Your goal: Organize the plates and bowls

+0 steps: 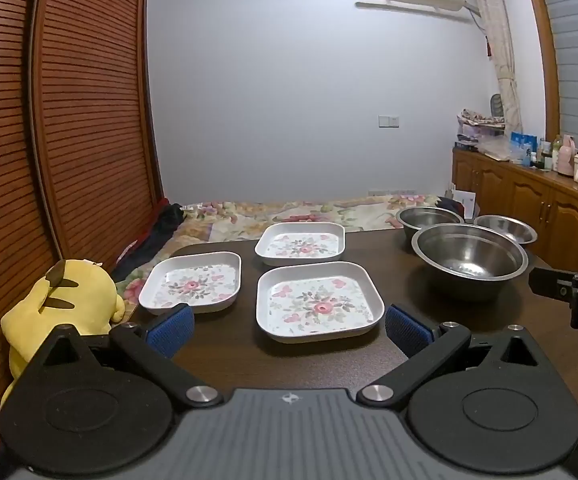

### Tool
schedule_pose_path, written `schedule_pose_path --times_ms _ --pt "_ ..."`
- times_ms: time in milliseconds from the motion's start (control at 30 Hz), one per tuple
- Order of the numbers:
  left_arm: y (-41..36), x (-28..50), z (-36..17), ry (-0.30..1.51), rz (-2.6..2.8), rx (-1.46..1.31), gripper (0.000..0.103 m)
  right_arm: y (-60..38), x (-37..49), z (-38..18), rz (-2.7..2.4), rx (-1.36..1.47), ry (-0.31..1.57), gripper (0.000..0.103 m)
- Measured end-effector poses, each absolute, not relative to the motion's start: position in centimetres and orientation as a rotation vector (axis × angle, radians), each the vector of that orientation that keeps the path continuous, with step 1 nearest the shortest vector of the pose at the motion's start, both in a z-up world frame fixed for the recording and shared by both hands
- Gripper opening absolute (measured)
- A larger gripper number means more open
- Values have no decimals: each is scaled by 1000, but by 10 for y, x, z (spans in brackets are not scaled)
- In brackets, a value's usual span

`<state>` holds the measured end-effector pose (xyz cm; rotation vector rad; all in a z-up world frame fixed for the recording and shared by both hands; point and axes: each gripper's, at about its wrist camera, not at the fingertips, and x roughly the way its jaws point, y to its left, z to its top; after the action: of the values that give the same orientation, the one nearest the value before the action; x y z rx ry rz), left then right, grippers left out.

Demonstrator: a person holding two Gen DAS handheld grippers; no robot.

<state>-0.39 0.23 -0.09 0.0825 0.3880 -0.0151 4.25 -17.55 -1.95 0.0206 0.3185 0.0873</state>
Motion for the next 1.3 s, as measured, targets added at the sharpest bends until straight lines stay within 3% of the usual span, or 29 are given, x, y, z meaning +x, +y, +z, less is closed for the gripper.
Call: schedule_pose_path --times_ms 1300 --pt "1 -3 3 383 -13 87 103 -180 42 -20 80 39 320 103"
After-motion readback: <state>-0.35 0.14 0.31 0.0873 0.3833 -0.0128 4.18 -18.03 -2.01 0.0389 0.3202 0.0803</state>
